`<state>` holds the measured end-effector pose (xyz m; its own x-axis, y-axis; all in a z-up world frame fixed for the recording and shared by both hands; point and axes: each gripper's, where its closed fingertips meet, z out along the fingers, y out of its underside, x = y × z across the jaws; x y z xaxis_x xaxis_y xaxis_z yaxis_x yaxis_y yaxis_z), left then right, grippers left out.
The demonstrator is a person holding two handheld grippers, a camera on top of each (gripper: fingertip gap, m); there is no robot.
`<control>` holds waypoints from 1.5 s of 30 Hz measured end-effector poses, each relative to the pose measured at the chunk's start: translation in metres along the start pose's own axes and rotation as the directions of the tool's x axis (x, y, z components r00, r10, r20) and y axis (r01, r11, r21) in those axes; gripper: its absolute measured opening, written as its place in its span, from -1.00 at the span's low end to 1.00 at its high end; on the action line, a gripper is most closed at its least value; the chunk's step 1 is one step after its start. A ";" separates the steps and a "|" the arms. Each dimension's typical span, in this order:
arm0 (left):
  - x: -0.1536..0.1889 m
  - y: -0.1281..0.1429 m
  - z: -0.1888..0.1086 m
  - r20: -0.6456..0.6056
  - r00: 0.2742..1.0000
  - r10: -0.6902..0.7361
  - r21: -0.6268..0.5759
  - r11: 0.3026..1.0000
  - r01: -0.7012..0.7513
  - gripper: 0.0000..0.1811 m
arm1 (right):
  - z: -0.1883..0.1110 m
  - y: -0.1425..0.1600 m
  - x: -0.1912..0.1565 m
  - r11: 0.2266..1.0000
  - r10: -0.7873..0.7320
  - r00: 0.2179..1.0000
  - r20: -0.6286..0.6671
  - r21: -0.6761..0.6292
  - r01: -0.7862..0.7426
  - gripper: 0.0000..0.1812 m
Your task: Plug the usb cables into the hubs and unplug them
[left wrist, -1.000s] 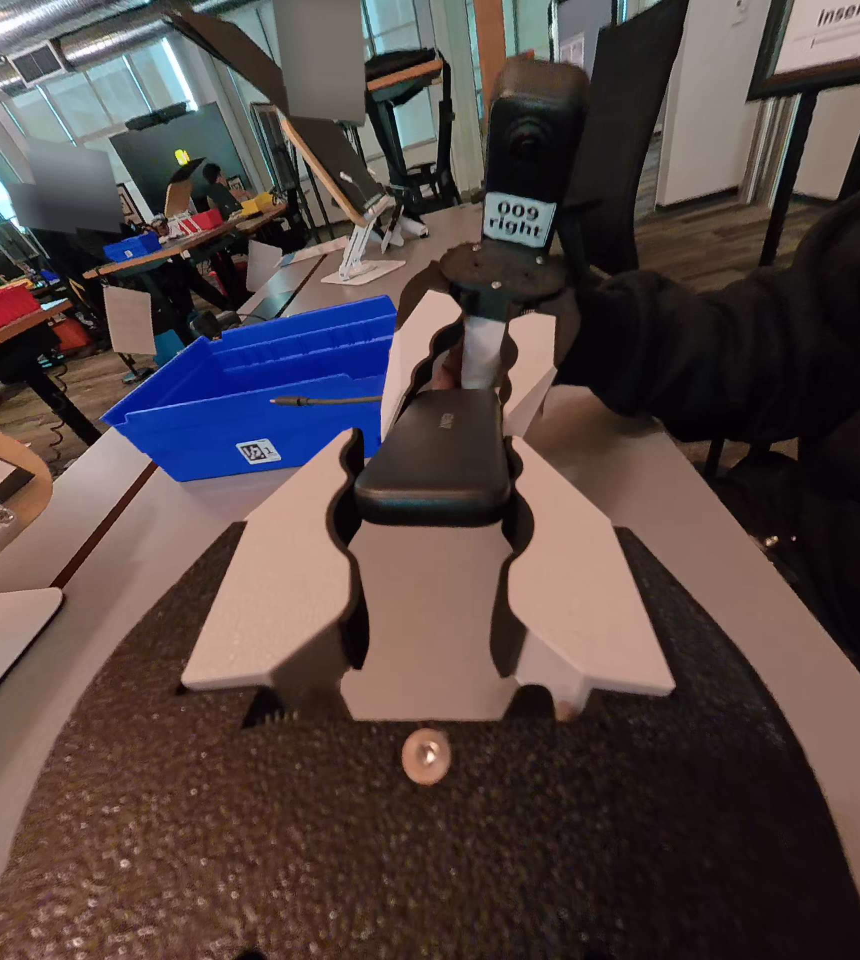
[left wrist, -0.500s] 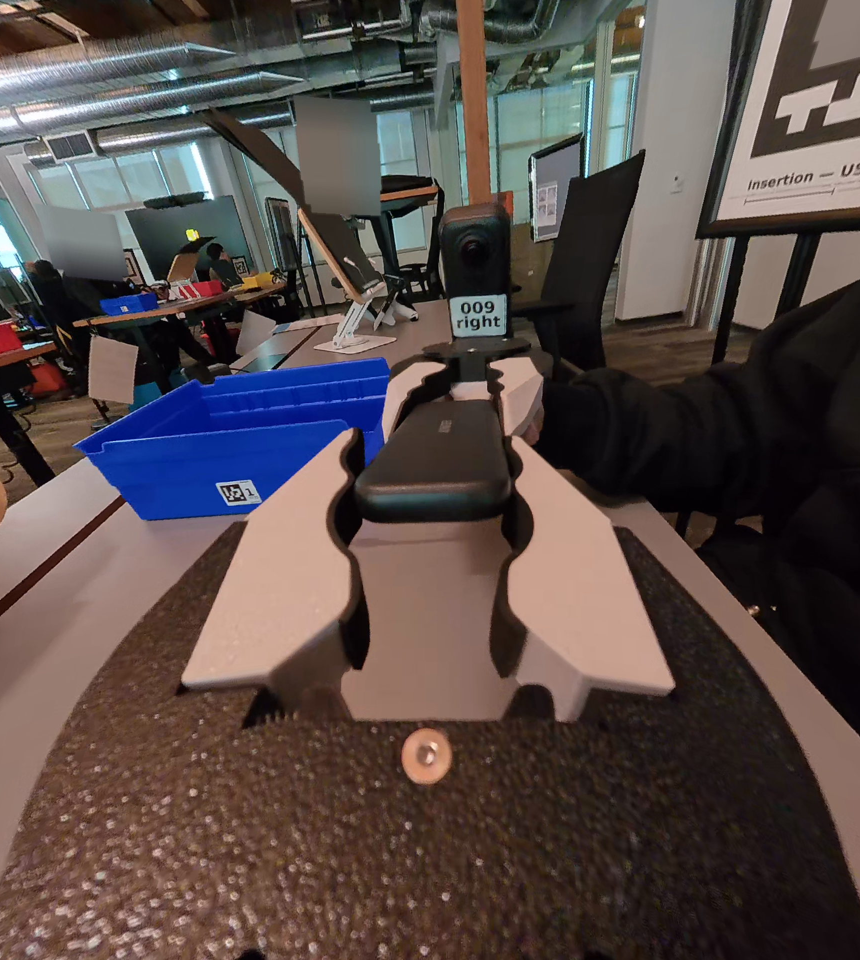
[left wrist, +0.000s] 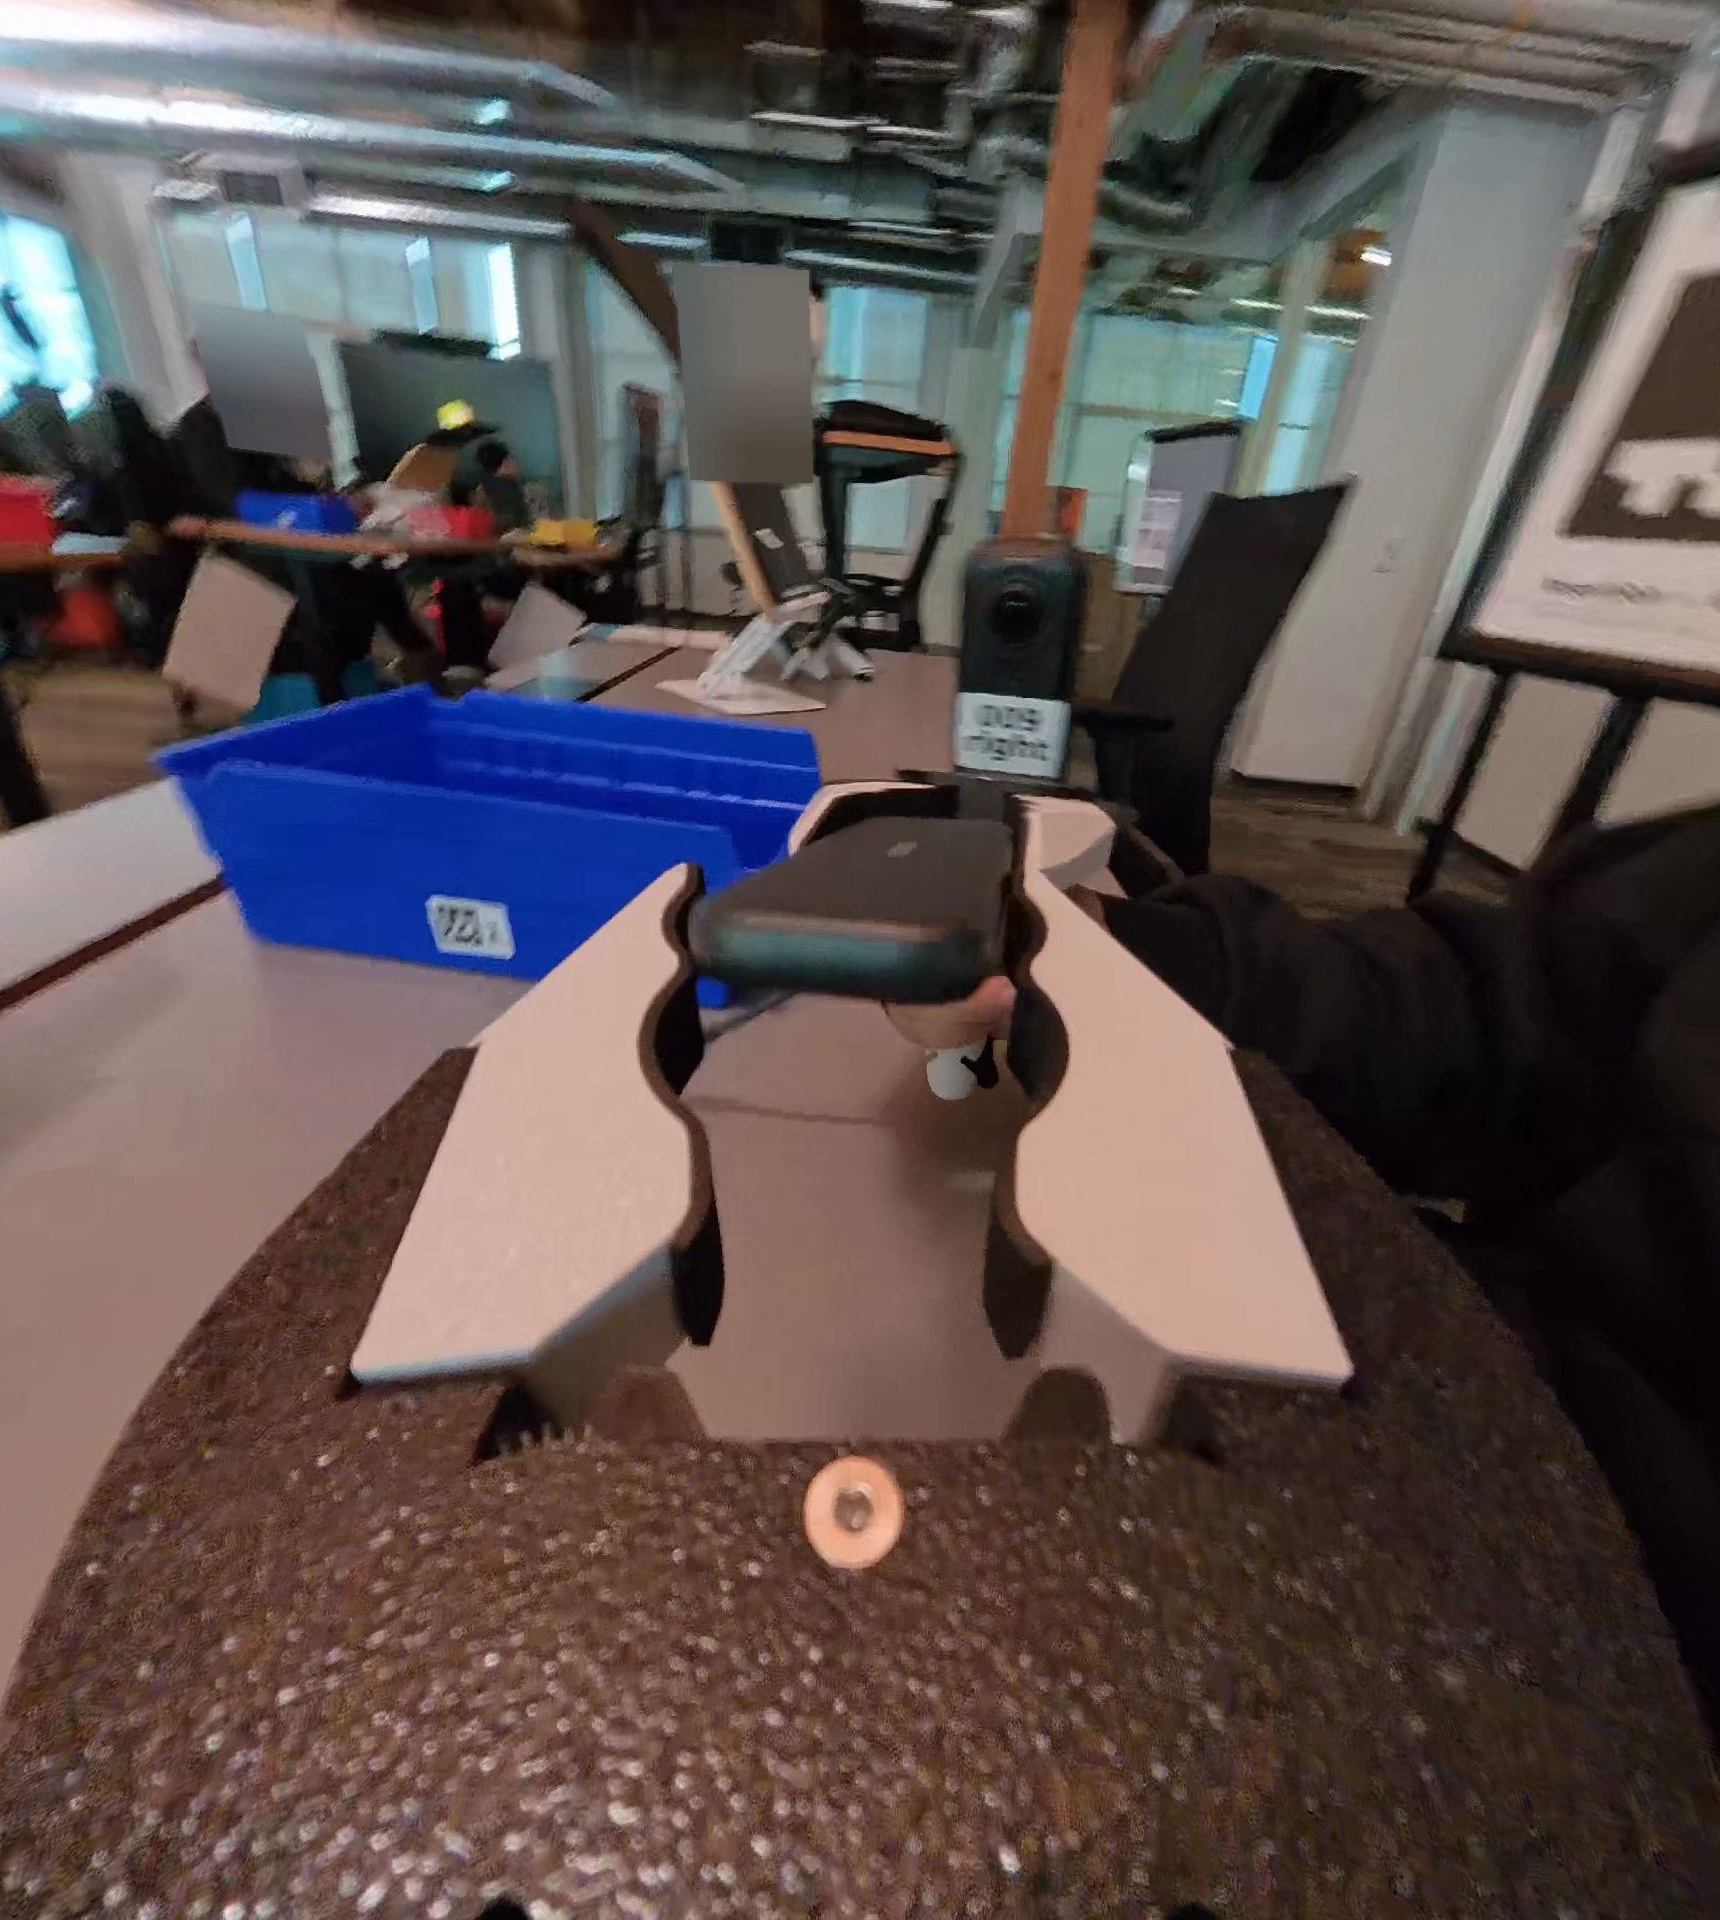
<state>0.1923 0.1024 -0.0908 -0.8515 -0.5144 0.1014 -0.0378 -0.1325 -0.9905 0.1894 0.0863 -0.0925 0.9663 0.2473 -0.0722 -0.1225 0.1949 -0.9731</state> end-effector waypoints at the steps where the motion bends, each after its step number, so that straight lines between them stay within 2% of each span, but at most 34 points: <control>1: -0.005 -0.003 -0.001 0.046 0.998 -0.051 0.012 0.999 0.050 -0.29 | -0.002 0.000 0.006 1.000 -0.030 0.999 -0.041 0.004 0.030 -0.50; 2: -0.008 -0.007 -0.003 0.080 0.990 -0.112 0.037 0.993 0.109 -0.18 | -0.004 -0.002 0.010 0.999 -0.045 0.997 -0.066 0.014 0.046 -0.50; 3: -0.013 -0.010 -0.005 0.122 0.974 -0.189 0.058 0.981 0.184 -0.17 | -0.007 -0.005 0.013 0.998 -0.052 0.995 -0.085 0.026 0.054 -0.50; 5: -0.022 -0.009 -0.010 0.210 0.909 -0.359 0.095 0.933 0.347 -0.21 | -0.013 -0.008 0.025 0.992 -0.111 0.979 -0.170 0.040 0.120 -0.50; 8: -0.016 0.003 -0.004 0.225 0.803 -0.552 0.105 0.833 0.543 -0.34 | -0.013 -0.005 0.028 0.970 -0.238 0.944 -0.229 -0.008 0.243 -0.50; 11: -0.014 0.015 0.006 0.183 0.692 -0.699 0.135 0.714 0.687 -0.43 | -0.003 0.004 0.019 0.936 -0.352 0.911 -0.213 -0.081 0.343 -0.50; 13: -0.011 0.010 0.010 0.074 0.644 -0.761 0.190 0.645 0.740 -0.83 | 0.003 0.011 0.017 0.911 -0.411 0.886 -0.213 -0.131 0.391 -0.50; 17: -0.017 0.010 0.012 -0.047 0.502 -0.864 0.288 0.469 0.835 -0.88 | 0.003 0.012 0.020 0.882 -0.470 0.848 -0.243 -0.161 0.443 -0.50; 19: -0.020 0.013 0.012 -0.070 0.457 -0.887 0.312 0.415 0.855 -0.89 | 0.002 0.015 0.022 0.867 -0.496 0.832 -0.247 -0.182 0.463 -0.50; 27: -0.025 0.005 0.007 -0.056 0.459 -0.887 0.316 0.420 0.850 -0.90 | -0.001 0.009 0.021 0.901 -0.433 0.869 -0.239 -0.128 0.414 -0.53; 32: -0.028 0.004 0.006 -0.060 0.440 -0.896 0.334 0.397 0.855 -0.90 | 0.001 0.009 0.022 0.905 -0.426 0.868 -0.256 -0.125 0.407 -0.53; 34: -0.029 0.005 0.005 -0.045 0.454 -0.890 0.331 0.416 0.847 -0.90 | 0.001 0.008 0.022 0.922 -0.387 0.884 -0.262 -0.117 0.369 -0.53; 36: -0.033 0.005 0.002 0.017 0.495 -0.869 0.343 0.470 0.813 -0.85 | 0.002 0.009 0.023 0.946 -0.323 0.909 -0.264 -0.094 0.309 -0.52; 39: -0.042 -0.009 -0.016 0.188 0.614 -0.767 0.399 0.630 0.666 -0.76 | -0.004 0.000 0.027 0.974 -0.218 0.934 -0.282 -0.010 0.225 -0.53; 42: -0.046 -0.032 -0.046 0.452 0.719 -0.527 0.363 0.846 0.391 -0.76 | -0.012 -0.003 0.040 0.981 -0.177 0.919 -0.352 0.010 0.193 -0.53; 44: -0.047 -0.049 -0.073 0.629 0.715 -0.304 0.243 0.951 0.190 -0.77 | -0.017 -0.002 0.049 0.978 -0.197 0.888 -0.415 -0.014 0.210 -0.53; 45: -0.050 -0.055 -0.091 0.709 0.680 -0.187 0.149 0.982 0.115 -0.76 | -0.018 -0.003 0.052 0.976 -0.204 0.875 -0.440 -0.018 0.219 -0.53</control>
<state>0.1891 0.2127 -0.0496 -0.2013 -0.9255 0.3208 -0.0568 -0.3159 -0.9471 0.2440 0.0811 -0.0978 0.9698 -0.2408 0.0396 0.0961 0.2275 -0.9690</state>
